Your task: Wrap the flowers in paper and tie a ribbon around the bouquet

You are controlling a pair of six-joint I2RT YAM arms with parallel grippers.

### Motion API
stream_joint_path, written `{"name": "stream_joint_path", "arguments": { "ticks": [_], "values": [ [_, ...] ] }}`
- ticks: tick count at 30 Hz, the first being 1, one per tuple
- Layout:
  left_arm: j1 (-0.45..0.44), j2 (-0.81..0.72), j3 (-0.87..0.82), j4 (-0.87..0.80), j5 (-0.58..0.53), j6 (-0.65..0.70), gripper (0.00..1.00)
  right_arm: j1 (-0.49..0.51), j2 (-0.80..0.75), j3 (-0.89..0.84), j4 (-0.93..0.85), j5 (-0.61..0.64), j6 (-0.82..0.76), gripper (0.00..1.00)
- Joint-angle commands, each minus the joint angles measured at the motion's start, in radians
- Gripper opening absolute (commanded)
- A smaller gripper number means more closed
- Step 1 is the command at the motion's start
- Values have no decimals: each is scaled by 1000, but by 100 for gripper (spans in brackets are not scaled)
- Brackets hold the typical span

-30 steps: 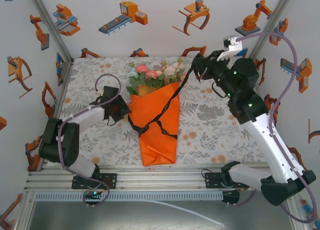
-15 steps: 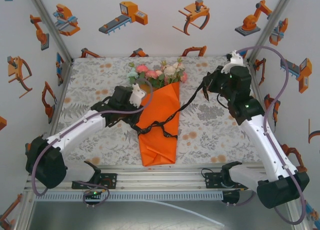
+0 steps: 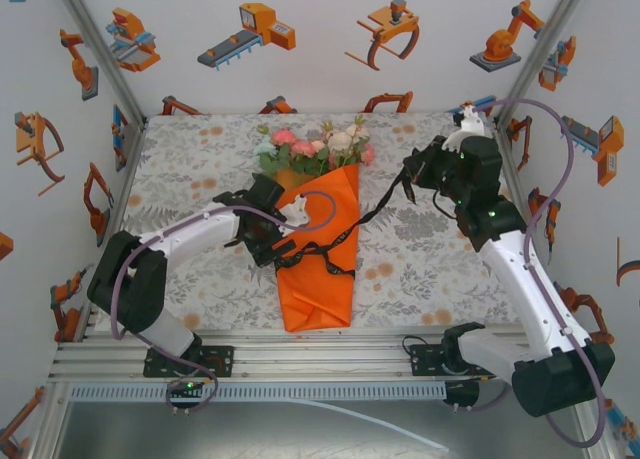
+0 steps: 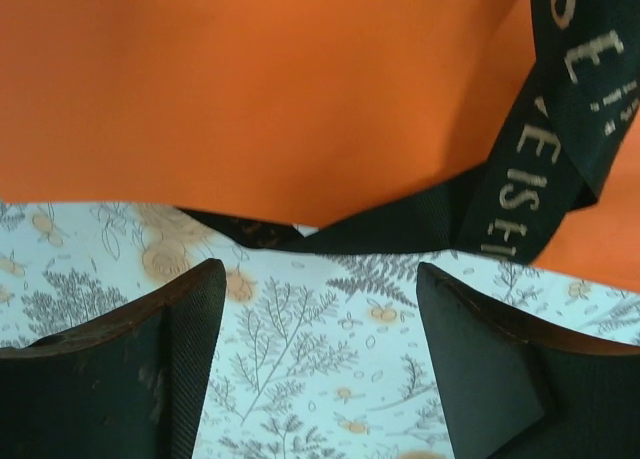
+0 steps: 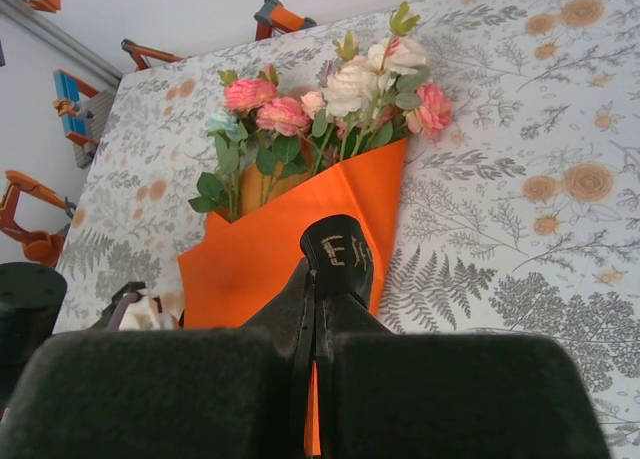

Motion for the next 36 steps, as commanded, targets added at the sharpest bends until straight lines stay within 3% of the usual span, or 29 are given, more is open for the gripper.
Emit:
{"name": "stream_joint_path", "arguments": {
  "ticks": [1,4,9,11,15,18,20,22,23,24,25,26,28,29,31,33,36],
  "values": [
    [-9,21,-7,65,30,25,69,-12,-19,-16,41,-18,31,0],
    [-12,41,-8,69,23,4,54,-23,-18,-19,41,-18,50,0],
    [-14,2,-22,31,4,-45,10,-52,-12,-12,9,7,75,0],
    [-14,-30,-30,17,-17,-71,0,-66,-9,-17,-2,27,81,0],
    [-14,-107,-35,-4,-95,-187,0,-79,-3,-31,-51,140,85,0],
    [-1,-138,-35,-23,-205,-382,0,-113,-5,-80,-75,259,125,0],
    [13,-149,-51,-26,-200,-510,0,-151,-19,-144,-25,241,125,0],
    [13,-166,-92,14,-161,-551,0,-172,-27,-184,12,213,140,0],
    [13,-179,-117,56,-150,-558,3,-174,-31,-199,34,192,140,0],
    [20,-189,-133,96,-174,-599,15,-174,-32,-210,51,167,141,0],
    [56,-192,-134,124,-171,-684,30,-174,-28,-215,70,135,144,0],
    [133,-183,-114,129,-95,-817,33,-174,-21,-209,77,108,151,0],
    [248,-173,-117,169,34,-1113,21,-174,4,-186,58,66,173,0],
    [271,-188,-143,194,15,-1286,20,-174,16,-176,47,51,183,0],
    [284,-226,-216,251,-37,-1536,29,-174,33,-160,31,23,196,0],
    [288,-246,-272,318,-57,-1695,31,-175,45,-156,29,-5,202,0],
    [289,-227,-282,373,-44,-1767,32,-174,51,-163,38,-18,216,0]
  ]
}}
